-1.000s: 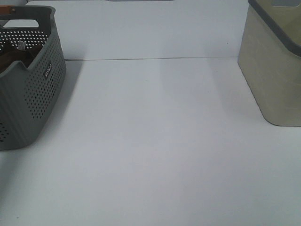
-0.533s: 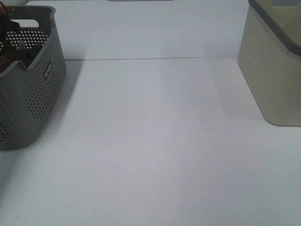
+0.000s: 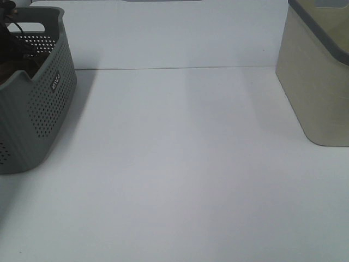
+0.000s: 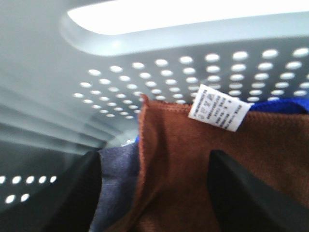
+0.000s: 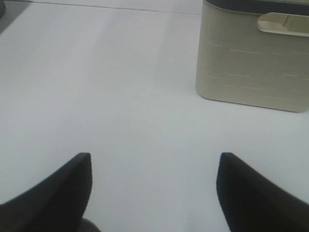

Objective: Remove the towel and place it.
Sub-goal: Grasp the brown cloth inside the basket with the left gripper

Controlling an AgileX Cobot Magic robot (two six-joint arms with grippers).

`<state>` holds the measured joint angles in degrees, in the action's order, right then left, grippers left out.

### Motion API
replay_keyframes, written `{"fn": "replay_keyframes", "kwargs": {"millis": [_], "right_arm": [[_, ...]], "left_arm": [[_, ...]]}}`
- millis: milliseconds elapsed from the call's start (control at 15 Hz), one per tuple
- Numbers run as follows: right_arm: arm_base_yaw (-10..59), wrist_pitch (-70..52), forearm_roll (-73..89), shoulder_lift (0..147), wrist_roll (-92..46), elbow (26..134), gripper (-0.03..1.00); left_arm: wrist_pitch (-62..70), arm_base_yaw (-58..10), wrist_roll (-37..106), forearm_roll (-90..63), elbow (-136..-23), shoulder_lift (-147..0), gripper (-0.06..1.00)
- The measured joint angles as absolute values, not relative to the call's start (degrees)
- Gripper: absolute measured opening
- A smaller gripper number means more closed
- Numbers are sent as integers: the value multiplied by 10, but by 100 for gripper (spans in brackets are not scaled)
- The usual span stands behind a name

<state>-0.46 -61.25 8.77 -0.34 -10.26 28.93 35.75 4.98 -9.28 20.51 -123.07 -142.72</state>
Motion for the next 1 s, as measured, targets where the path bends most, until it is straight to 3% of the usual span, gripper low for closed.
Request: {"fn": "replay_keyframes", "kwargs": {"millis": [200, 467, 533, 1000], "right_arm": [[-5, -612, 88, -3, -103, 289, 69], [-5, -612, 88, -3, -103, 289, 69], [-5, -612, 88, -3, -103, 289, 69], [-5, -612, 88, -3, -103, 289, 69]], "left_arm": [[331, 50, -93, 205, -1231, -1435, 50], [325, 50, -91, 205, -1231, -1435, 7], [324, 50, -91, 206, -1231, -1435, 2], [344, 50, -90, 206, -1231, -1397, 0]]}}
